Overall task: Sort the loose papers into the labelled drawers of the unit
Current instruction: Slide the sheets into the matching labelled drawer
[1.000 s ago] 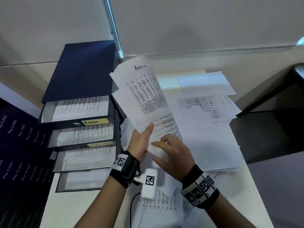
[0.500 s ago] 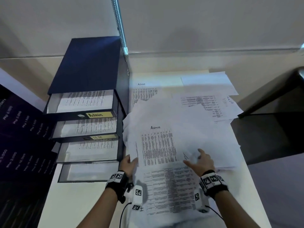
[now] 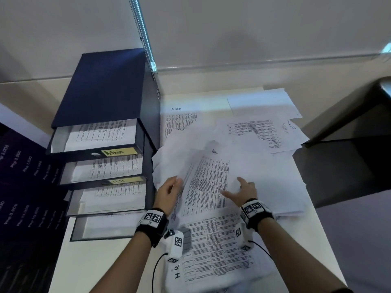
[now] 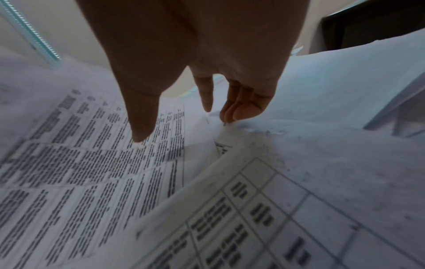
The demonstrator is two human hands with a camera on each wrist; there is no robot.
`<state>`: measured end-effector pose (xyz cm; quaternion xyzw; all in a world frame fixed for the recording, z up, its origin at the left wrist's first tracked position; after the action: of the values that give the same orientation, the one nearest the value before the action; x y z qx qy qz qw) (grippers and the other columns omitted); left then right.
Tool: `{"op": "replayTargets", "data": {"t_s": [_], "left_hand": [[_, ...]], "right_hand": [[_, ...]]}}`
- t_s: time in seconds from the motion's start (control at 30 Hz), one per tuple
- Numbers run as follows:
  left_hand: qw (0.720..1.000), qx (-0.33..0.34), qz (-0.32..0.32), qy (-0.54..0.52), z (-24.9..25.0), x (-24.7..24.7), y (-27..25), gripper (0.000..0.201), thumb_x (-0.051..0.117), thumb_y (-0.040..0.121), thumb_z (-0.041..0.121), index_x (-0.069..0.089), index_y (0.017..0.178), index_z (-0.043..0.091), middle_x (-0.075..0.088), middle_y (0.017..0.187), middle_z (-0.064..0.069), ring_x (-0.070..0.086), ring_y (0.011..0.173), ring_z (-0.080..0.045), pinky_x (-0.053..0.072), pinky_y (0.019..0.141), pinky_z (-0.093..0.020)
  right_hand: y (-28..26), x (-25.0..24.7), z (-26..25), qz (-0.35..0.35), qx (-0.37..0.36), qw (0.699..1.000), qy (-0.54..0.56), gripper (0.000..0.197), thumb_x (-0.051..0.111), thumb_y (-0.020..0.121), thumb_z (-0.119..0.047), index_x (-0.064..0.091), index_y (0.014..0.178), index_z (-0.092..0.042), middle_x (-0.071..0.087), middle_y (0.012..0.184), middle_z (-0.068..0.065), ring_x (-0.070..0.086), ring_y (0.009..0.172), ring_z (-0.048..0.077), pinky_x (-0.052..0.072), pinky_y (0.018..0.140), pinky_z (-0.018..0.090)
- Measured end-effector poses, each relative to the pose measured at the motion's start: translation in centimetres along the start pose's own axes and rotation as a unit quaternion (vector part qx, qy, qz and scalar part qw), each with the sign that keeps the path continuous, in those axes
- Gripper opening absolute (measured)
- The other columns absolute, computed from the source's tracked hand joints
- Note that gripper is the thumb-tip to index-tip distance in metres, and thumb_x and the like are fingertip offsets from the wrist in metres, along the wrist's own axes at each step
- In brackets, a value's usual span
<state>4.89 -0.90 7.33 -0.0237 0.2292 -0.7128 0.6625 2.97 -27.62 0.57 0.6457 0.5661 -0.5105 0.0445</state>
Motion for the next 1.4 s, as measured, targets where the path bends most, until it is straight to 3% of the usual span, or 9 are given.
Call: {"op": "replayTargets", "data": {"t_s": [0.13, 0.27, 0.4, 0.63, 0.73, 0.9, 1.03, 1.2, 1.4], "left_hand": [[0.992, 0.012, 0.099, -0.074, 0.8, -0.8, 1.2, 0.029, 0.042, 0.106, 0.03, 0.059, 0.122, 0.013, 0.056, 0.118, 0.004, 0.052, 0.111, -0.008, 0.039, 0.096, -0.024], [0.977, -0.05, 0.171, -0.117, -0.5, -1.3, 2.9, 0.055, 0.037, 0.105, 0.045, 0.033, 0.153, 0.018, 0.036, 0.157, -0.003, 0.035, 0.143, -0.019, 0.026, 0.119, -0.036], [0.971, -0.076, 0.174, -0.145, -1.3, -0.7, 3.7, 0.057, 0.037, 0.105, 0.047, 0.026, 0.156, 0.023, 0.031, 0.16, -0.002, 0.031, 0.147, -0.021, 0.024, 0.121, -0.04], [0.979, -0.172, -0.022, 0.102, -4.0, 1.4, 4.5, 0.081, 0.076, 0.086, 0.036, 0.035, 0.148, 0.004, 0.045, 0.148, -0.011, 0.043, 0.138, -0.032, 0.036, 0.114, -0.043], [0.974, -0.172, -0.012, 0.144, -5.6, 1.6, 4.2, 0.068, 0.08, 0.082, 0.024, 0.048, 0.137, 0.002, 0.057, 0.138, -0.015, 0.054, 0.127, -0.034, 0.044, 0.108, -0.046], [0.973, -0.142, 0.033, 0.178, -6.4, 1.5, 3.1, 0.111, 0.091, 0.068, 0.025, 0.022, 0.153, 0.009, 0.039, 0.154, -0.017, 0.04, 0.14, -0.035, 0.037, 0.113, -0.046], [0.966, -0.057, 0.064, 0.244, -5.9, 1.6, 2.3, 0.124, 0.092, 0.066, 0.015, 0.009, 0.158, 0.025, 0.026, 0.156, -0.019, 0.031, 0.142, -0.035, 0.032, 0.114, -0.045], [0.874, 0.028, 0.081, 0.477, -4.5, 1.0, 2.0, 0.12, 0.087, 0.069, 0.035, 0.007, 0.158, 0.031, 0.027, 0.15, -0.015, 0.035, 0.133, -0.033, 0.033, 0.111, -0.046], [0.909, -0.015, -0.049, 0.413, -6.3, 1.3, 2.6, 0.09, 0.075, 0.08, 0.052, 0.036, 0.15, 0.011, 0.039, 0.144, -0.01, 0.039, 0.134, -0.028, 0.035, 0.113, -0.038]], "right_hand": [[0.6, -0.4, 0.5, -0.043, -0.007, 0.999, -0.021, 0.048, 0.086, 0.064, -0.047, 0.068, 0.106, -0.032, 0.044, 0.121, 0.006, 0.051, 0.116, 0.027, 0.048, 0.098, 0.034], [-0.4, 0.4, 1.5, -0.055, -0.048, 0.996, -0.048, 0.028, 0.088, 0.064, -0.041, 0.075, 0.083, -0.025, 0.052, 0.1, -0.002, 0.055, 0.095, 0.017, 0.051, 0.09, 0.028], [-1.4, 0.5, 2.5, -0.057, -0.1, 0.993, -0.028, 0.018, 0.084, 0.07, -0.034, 0.069, 0.073, -0.026, 0.059, 0.083, -0.008, 0.057, 0.075, 0.007, 0.037, 0.062, 0.007], [-1.2, -2.4, 3.1, -0.047, -0.073, 0.995, 0.057, 0.016, 0.08, 0.078, -0.031, 0.065, 0.085, -0.027, 0.068, 0.079, -0.01, 0.063, 0.073, 0.004, 0.051, 0.07, 0.023], [-0.6, -4.3, 4.2, -0.112, -0.014, 0.992, -0.064, 0.031, 0.069, 0.082, -0.054, 0.067, 0.097, -0.028, 0.068, 0.087, -0.007, 0.063, 0.082, 0.011, 0.05, 0.075, 0.023], [-0.9, -6.2, 6.4, -0.202, 0.09, 0.964, -0.15, 0.065, 0.036, 0.088, -0.075, 0.069, 0.095, -0.02, 0.071, 0.091, 0.0, 0.066, 0.093, 0.02, 0.051, 0.094, 0.036], [-2.1, -6.1, 7.7, -0.223, 0.074, 0.961, -0.149, 0.06, 0.05, 0.082, -0.074, 0.069, 0.104, -0.021, 0.065, 0.104, 0.002, 0.061, 0.102, 0.02, 0.048, 0.094, 0.035], [-3.9, -6.8, 5.8, -0.156, -0.013, 0.97, -0.184, 0.056, 0.085, 0.061, -0.057, 0.068, 0.103, -0.024, 0.056, 0.097, -0.005, 0.056, 0.092, 0.015, 0.048, 0.082, 0.027], [-6.6, -1.3, 2.1, -0.251, -0.122, 0.933, -0.229, 0.053, 0.085, 0.066, -0.048, 0.068, 0.11, -0.022, 0.068, 0.105, -0.004, 0.063, 0.091, 0.013, 0.054, 0.089, 0.028]]}}
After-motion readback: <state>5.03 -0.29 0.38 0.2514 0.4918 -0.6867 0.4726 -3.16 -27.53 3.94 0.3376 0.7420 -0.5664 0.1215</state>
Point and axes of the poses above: each hand's wrist, its own y-axis towards the middle knuckle, its own x-axis out of the palm, z = x × y, the point moved 1 cm from there along y, towards the middle knuckle
